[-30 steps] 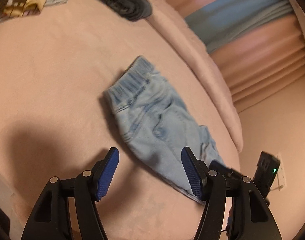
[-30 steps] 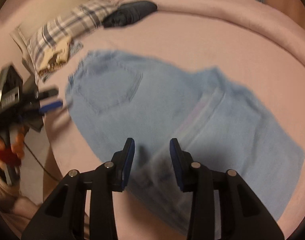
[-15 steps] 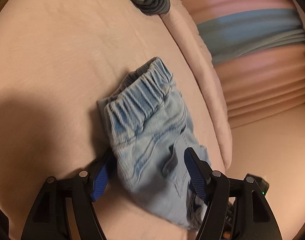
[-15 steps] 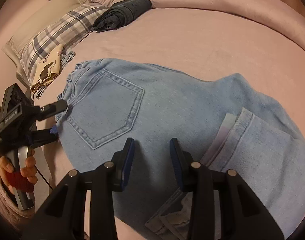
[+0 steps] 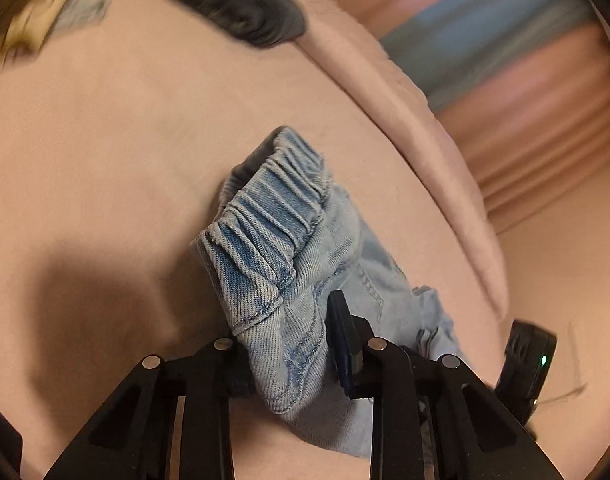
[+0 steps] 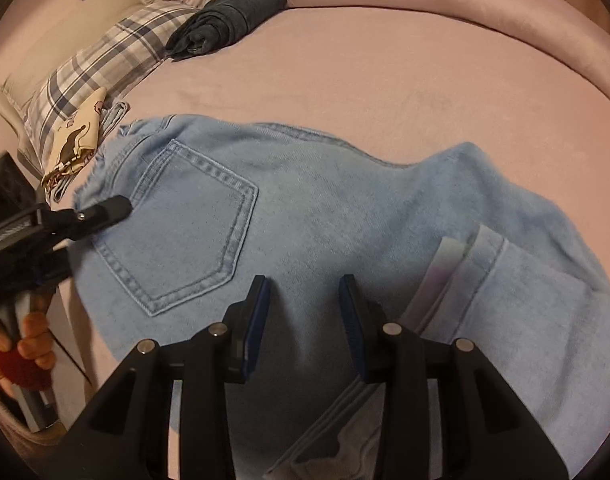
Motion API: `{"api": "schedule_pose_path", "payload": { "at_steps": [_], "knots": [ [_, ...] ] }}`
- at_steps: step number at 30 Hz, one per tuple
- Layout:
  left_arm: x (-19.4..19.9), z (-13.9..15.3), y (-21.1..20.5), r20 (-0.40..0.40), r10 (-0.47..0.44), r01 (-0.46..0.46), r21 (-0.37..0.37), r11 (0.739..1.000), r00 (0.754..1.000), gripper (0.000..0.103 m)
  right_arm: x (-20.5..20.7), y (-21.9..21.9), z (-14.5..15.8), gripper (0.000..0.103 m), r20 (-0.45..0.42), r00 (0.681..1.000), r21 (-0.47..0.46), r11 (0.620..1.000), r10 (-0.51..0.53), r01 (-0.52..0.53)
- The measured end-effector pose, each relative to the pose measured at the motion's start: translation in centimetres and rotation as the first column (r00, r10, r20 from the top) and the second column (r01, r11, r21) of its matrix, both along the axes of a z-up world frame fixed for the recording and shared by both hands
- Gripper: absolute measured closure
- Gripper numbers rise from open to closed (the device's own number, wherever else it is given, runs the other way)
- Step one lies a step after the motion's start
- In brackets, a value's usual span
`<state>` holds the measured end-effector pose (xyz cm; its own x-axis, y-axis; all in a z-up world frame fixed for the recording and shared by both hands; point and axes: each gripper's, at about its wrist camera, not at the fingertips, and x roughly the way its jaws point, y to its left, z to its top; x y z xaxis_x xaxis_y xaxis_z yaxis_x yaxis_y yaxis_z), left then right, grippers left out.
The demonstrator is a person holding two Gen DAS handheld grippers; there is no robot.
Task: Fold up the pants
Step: 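Grasp the elastic waistband with the left tool and lift it up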
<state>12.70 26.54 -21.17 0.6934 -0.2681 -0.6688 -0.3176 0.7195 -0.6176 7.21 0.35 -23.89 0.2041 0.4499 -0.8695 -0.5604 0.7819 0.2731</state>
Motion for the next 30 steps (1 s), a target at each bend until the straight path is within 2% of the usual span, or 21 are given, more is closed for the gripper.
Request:
{"api": "schedule_pose_path", "payload": {
  "at_steps": [6, 8, 9, 11, 14, 15, 18, 20, 22, 25, 28, 30],
  "knots": [
    [-0.1, 3.4, -2.6, 0.032, -0.066, 0.059, 0.185, 0.981, 0.997, 0.078, 0.7, -0.5, 0.3, 0.070, -0.039, 0.999, 0.022, 1.000, -0.021, 0.022],
    [-0.1, 3.9, -3.2, 0.029, -0.079, 0.071, 0.222, 0.972, 0.996, 0.078, 0.7, -0.7, 1.2, 0.067, -0.010, 0.999, 0.057, 0.998, -0.040, 0.040],
    [0.2, 4.2, -3.4, 0.028, -0.083, 0.074, 0.239, 0.968, 0.996, 0.078, 0.8, -0.6, 1.8, 0.067, 0.027, 0.998, 0.076, 0.996, -0.048, 0.046],
    [0.3, 4.5, -3.8, 0.024, -0.088, 0.078, 0.258, 0.963, 0.996, 0.078, 1.7, -0.1, 2.0, 0.067, 0.044, 0.997, 0.066, 0.996, -0.063, 0.060],
    [0.5, 4.9, -4.3, 0.026, -0.103, 0.092, 0.274, 0.957, 0.994, 0.080, 3.7, 1.2, 0.1, 0.070, -0.016, 0.995, 0.005, 0.996, -0.094, 0.094],
    [0.4, 5.1, -4.6, 0.028, -0.109, 0.096, 0.290, 0.952, 0.994, 0.080, 4.1, 1.6, -0.6, 0.068, -0.040, 0.994, -0.010, 0.995, -0.100, 0.100],
    [0.5, 5.8, -5.5, 0.032, -0.129, 0.111, 0.336, 0.935, 0.991, 0.080, 4.5, 2.3, -0.5, 0.065, -0.028, 0.997, -0.027, 0.997, -0.078, 0.078],
    [0.4, 6.3, -6.0, 0.041, -0.144, 0.121, 0.351, 0.928, 0.989, 0.080, 4.6, 1.9, -0.3, 0.066, -0.043, 0.996, -0.006, 0.997, -0.076, 0.076],
    [0.3, 6.7, -6.7, 0.041, -0.160, 0.133, 0.376, 0.917, 0.986, 0.080, 4.2, 0.9, 0.4, 0.068, -0.050, 0.994, 0.029, 0.995, -0.095, 0.097],
    [0.4, 7.3, -7.8, 0.040, -0.183, 0.151, 0.414, 0.898, 0.982, 0.080, 2.5, -1.2, 2.0, 0.066, -0.039, 0.994, 0.088, 0.991, -0.098, 0.101],
    [0.3, 7.9, -9.1, 0.044, -0.207, 0.166, 0.445, 0.880, 0.977, 0.080, -0.1, -2.6, 3.1, 0.067, -0.070, 0.996, 0.144, 0.987, -0.059, 0.069],
    [0.4, 8.2, -9.9, 0.045, -0.219, 0.174, 0.465, 0.868, 0.975, 0.080, -1.5, -2.7, 2.8, 0.068, -0.098, 0.995, 0.141, 0.989, -0.027, 0.041]
  ]
}}
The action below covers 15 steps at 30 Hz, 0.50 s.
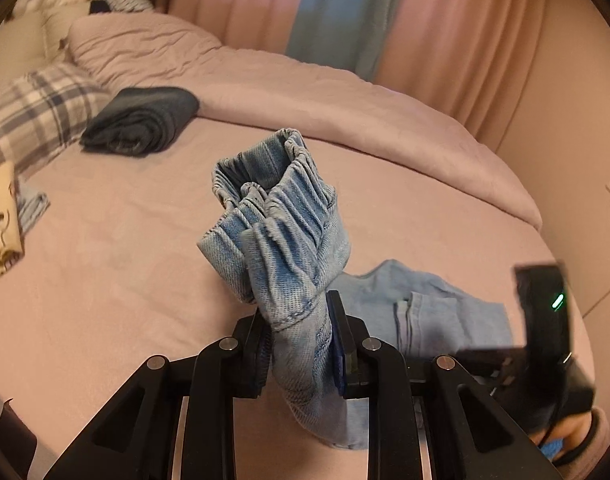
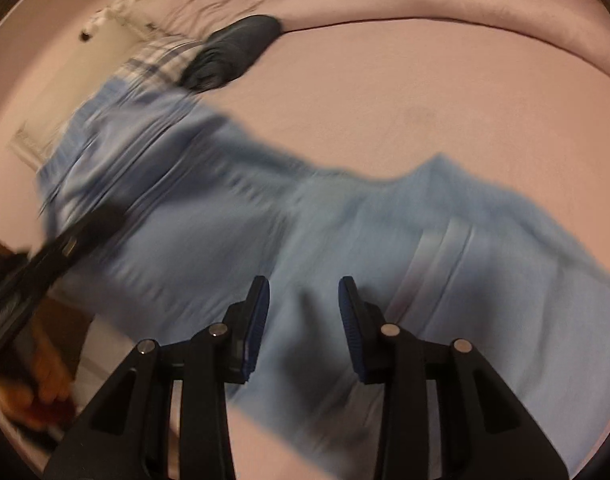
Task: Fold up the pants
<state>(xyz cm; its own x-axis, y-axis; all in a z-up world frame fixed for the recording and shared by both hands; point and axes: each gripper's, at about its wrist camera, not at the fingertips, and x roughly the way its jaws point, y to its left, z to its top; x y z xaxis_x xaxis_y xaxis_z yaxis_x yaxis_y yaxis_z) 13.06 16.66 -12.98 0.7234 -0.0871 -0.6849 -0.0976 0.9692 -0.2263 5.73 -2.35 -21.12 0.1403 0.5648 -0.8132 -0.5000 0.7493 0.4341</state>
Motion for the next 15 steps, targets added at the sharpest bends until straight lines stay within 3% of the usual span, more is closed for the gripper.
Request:
{"api": "schedule_pose_path", "payload": {
  "at_steps": [4, 6, 9, 11, 15],
  "knots": [
    [0.2, 0.3, -1.7, -0.001, -0.035, 0.035, 0.019, 0.999, 0.999, 0.081, -1.3, 1.4, -3.5, 0.070, -0.062, 0.997, -0.067, 0.997, 0.044, -0.048],
    [0.1, 0.6, -2.9, 0.008, -0.063, 0.063, 0.046, 0.997, 0.998, 0.081, -1.2, 1.2, -3.6, 0.071, -0.045, 0.999, -0.017, 0.999, 0.031, -0.032],
    [0.0, 1.0, -4.7, 0.013, -0.112, 0.110, 0.081, 0.991, 0.994, 0.082, -0.5, -0.8, -3.7, 0.071, -0.138, 0.989, 0.075, 0.996, -0.047, 0.058],
    [0.0, 1.1, -5.7, 0.013, -0.134, 0.132, 0.101, 0.986, 0.991, 0.082, -0.6, -2.6, -2.9, 0.070, -0.139, 0.986, 0.125, 0.986, -0.095, 0.112],
    [0.3, 1.0, -7.5, 0.004, -0.180, 0.179, 0.119, 0.977, 0.984, 0.082, -0.7, -7.0, -1.0, 0.060, -0.157, 0.972, 0.276, 0.937, -0.174, 0.212]
  ]
}}
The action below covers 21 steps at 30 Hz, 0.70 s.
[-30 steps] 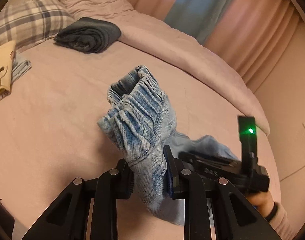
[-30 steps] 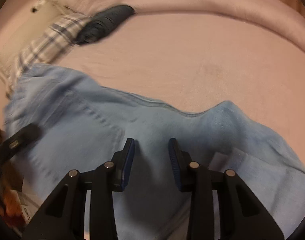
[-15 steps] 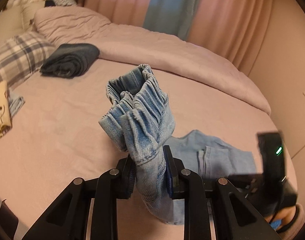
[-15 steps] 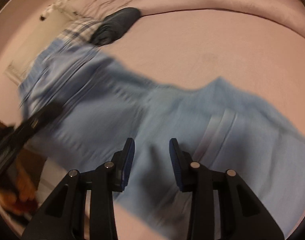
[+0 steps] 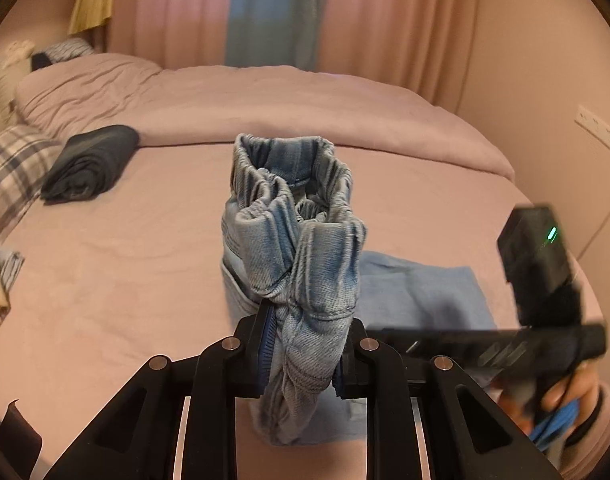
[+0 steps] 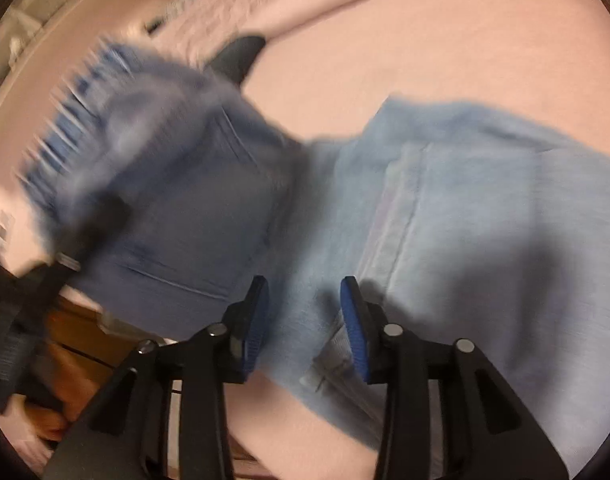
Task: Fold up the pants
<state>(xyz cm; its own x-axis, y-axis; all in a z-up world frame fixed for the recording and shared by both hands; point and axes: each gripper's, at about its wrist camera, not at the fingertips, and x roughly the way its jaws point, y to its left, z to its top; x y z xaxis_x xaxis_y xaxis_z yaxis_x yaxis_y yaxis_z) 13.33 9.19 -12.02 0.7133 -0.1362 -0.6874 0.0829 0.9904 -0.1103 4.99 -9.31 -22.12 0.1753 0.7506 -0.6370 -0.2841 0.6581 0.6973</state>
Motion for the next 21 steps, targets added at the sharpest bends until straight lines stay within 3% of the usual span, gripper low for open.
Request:
{"api": "schedule_pose_path", "payload": {
  "at_steps": [4, 6, 9, 11, 16, 18, 21],
  "knots": [
    [0.3, -0.4, -2.2, -0.011, -0.058, 0.058, 0.018, 0.998, 0.998, 0.082, 0.1, -4.2, -0.1, 0.047, -0.113, 0.989, 0.240, 0.963, -0.095, 0.120],
    [0.4, -0.8, -3.3, -0.021, -0.087, 0.088, 0.038, 0.995, 0.996, 0.082, -0.1, -5.7, -0.8, 0.042, -0.181, 0.976, 0.381, 0.907, -0.120, 0.181],
    [0.6, -1.5, -4.9, -0.045, -0.138, 0.141, 0.059, 0.988, 0.989, 0.082, -0.9, -6.7, -1.2, 0.035, -0.255, 0.958, 0.499, 0.830, -0.134, 0.249],
    [0.9, -2.3, -6.1, -0.071, -0.186, 0.190, 0.064, 0.980, 0.980, 0.082, -1.1, -7.0, -1.6, 0.030, -0.297, 0.945, 0.530, 0.800, -0.134, 0.280],
    [1.4, -4.4, -8.1, -0.160, -0.273, 0.284, 0.051, 0.957, 0.949, 0.074, -2.5, -6.1, -1.8, 0.028, -0.349, 0.930, 0.512, 0.808, -0.115, 0.292],
    [1.5, -4.8, -8.4, -0.181, -0.292, 0.306, 0.054, 0.951, 0.939, 0.072, -2.1, -7.5, -1.7, 0.022, -0.348, 0.930, 0.454, 0.846, -0.123, 0.281],
    [1.4, -4.7, -7.8, -0.190, -0.312, 0.321, 0.017, 0.947, 0.931, 0.071, -2.0, -8.2, -1.9, 0.023, -0.345, 0.928, 0.363, 0.892, -0.139, 0.268]
  ]
}}
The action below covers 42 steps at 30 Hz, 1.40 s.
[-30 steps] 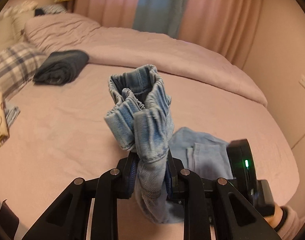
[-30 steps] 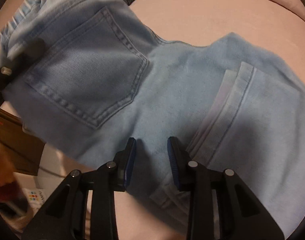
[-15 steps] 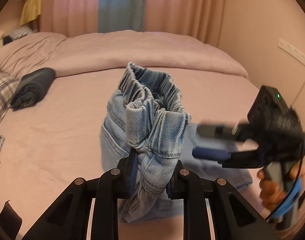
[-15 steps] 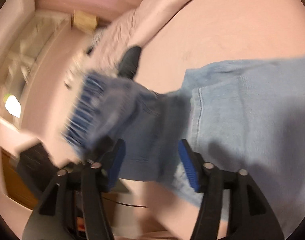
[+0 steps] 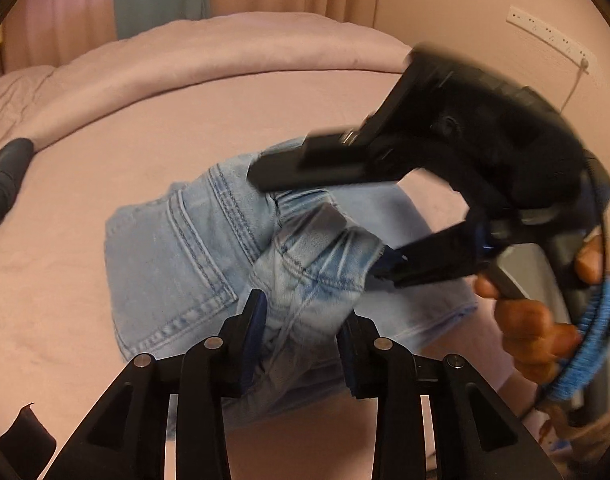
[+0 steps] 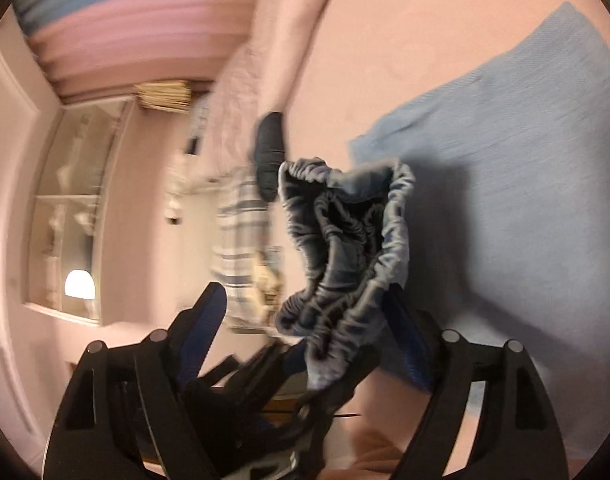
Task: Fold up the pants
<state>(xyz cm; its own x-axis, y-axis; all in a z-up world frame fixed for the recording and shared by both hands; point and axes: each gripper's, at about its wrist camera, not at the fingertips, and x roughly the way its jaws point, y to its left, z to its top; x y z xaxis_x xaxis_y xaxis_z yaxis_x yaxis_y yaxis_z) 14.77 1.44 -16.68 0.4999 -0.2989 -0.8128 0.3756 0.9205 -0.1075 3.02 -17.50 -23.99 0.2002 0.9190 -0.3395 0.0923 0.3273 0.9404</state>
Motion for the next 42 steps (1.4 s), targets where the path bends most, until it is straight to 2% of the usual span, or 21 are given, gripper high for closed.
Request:
{"api": "schedule_pose_path", "payload": {
  "at_steps": [2, 6, 9, 12, 15, 19, 24, 31, 42],
  "knots": [
    [-0.3, 0.4, 1.0, -0.012, -0.010, 0.010, -0.053, 0.999, 1.000, 0.071, 0.4, -0.2, -0.1, 0.032, 0.014, 1.000, -0.055, 0.998, 0.009, -0.008],
    [-1.1, 1.6, 3.8, -0.009, -0.003, 0.001, -0.149, 0.989, 1.000, 0.071, 0.9, -0.8, -0.7, 0.060, 0.026, 1.000, -0.120, 0.993, 0.011, -0.008],
    [-1.7, 2.9, 7.3, 0.014, 0.050, -0.045, -0.254, 0.966, 0.999, 0.071, 0.8, -1.1, -1.1, 0.066, 0.040, 0.999, -0.179, 0.984, 0.007, 0.001],
    [-1.3, 2.9, 10.5, 0.013, 0.182, -0.173, -0.247, 0.953, 0.983, 0.071, 1.4, -0.9, -1.7, 0.068, 0.053, 0.999, -0.212, 0.977, 0.003, 0.009],
    [0.5, 1.6, 13.5, -0.031, 0.290, -0.289, -0.228, 0.930, 0.957, 0.071, 1.5, -0.7, -1.8, 0.069, 0.067, 0.998, -0.247, 0.969, 0.005, 0.012],
    [1.3, -0.3, 14.8, -0.092, 0.327, -0.339, -0.226, 0.913, 0.941, 0.071, 1.6, -0.2, -1.5, 0.070, 0.081, 0.997, -0.268, 0.963, 0.002, 0.020],
    [1.2, -1.2, 14.1, -0.115, 0.300, -0.318, -0.208, 0.925, 0.947, 0.071, 1.6, -0.4, -0.8, 0.071, 0.105, 0.994, -0.283, 0.959, 0.002, 0.028],
    [1.3, -0.4, 12.4, -0.084, 0.256, -0.268, -0.175, 0.947, 0.963, 0.071, 1.7, -1.0, 0.9, 0.073, 0.160, 0.987, -0.278, 0.959, -0.010, 0.054],
    [2.9, -0.2, 10.8, -0.065, 0.220, -0.227, -0.147, 0.963, 0.973, 0.071, 1.2, -3.4, 1.4, 0.074, 0.173, 0.984, -0.217, 0.972, -0.053, 0.090]
  ]
}}
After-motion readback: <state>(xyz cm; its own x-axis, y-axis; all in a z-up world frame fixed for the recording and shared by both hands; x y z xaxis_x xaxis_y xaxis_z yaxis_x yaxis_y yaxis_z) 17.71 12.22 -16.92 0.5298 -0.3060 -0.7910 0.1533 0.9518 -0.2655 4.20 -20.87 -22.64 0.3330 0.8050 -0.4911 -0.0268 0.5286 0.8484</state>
